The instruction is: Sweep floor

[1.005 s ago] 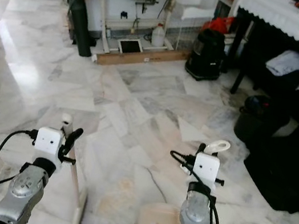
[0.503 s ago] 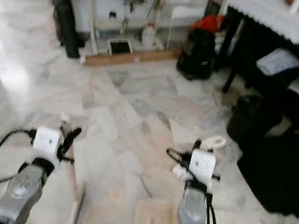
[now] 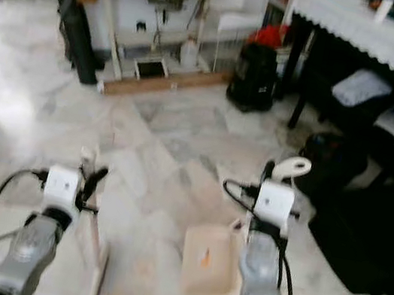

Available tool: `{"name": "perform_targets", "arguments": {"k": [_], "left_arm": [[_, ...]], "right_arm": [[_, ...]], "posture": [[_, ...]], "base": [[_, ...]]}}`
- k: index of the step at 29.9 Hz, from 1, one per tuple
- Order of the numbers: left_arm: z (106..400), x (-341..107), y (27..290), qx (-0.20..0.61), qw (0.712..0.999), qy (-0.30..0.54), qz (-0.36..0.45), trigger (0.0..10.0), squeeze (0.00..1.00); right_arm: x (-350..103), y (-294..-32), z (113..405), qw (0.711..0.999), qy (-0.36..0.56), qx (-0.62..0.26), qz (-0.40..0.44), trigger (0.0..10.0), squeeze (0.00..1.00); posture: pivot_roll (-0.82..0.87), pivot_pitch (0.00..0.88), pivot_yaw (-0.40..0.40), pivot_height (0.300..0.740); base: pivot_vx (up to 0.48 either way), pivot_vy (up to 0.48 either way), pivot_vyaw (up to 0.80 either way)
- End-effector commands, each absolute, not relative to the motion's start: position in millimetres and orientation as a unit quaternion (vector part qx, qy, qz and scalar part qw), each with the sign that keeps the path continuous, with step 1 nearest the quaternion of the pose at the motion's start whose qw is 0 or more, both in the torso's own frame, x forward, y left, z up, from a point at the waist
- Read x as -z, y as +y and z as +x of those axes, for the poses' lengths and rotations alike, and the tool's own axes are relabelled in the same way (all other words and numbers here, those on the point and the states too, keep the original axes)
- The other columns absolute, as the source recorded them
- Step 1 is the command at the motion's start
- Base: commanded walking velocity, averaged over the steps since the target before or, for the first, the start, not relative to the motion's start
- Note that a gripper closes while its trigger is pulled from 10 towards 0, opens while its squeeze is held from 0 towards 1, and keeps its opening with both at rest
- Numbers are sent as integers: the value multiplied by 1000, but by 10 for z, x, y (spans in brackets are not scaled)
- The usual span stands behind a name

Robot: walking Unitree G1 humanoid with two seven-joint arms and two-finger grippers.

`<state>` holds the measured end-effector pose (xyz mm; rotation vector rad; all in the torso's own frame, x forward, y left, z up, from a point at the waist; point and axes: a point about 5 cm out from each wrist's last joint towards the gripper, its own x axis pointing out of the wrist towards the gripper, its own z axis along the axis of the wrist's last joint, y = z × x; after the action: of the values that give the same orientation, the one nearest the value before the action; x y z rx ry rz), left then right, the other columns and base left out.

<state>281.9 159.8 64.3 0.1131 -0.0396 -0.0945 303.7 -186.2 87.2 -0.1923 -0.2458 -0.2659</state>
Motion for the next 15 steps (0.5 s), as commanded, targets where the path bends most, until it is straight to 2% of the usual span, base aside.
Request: {"name": "perform_targets", "arguments": {"k": [1,15], "left_arm": [[2839,-728,1672,39,996,-41,64,10000,0],[2840,-735,1674,37,996,-42,64,10000,0]], "right_arm": [[-974,-1791,3084,977,-143,119,-99,10000,0],[-1001,-1764,3088,978,-143,110,-105,10000,0]], "posture": [[84,0,48,740],[82,0,50,740]], "base": [[289,0,0],[287,0,0]]}}
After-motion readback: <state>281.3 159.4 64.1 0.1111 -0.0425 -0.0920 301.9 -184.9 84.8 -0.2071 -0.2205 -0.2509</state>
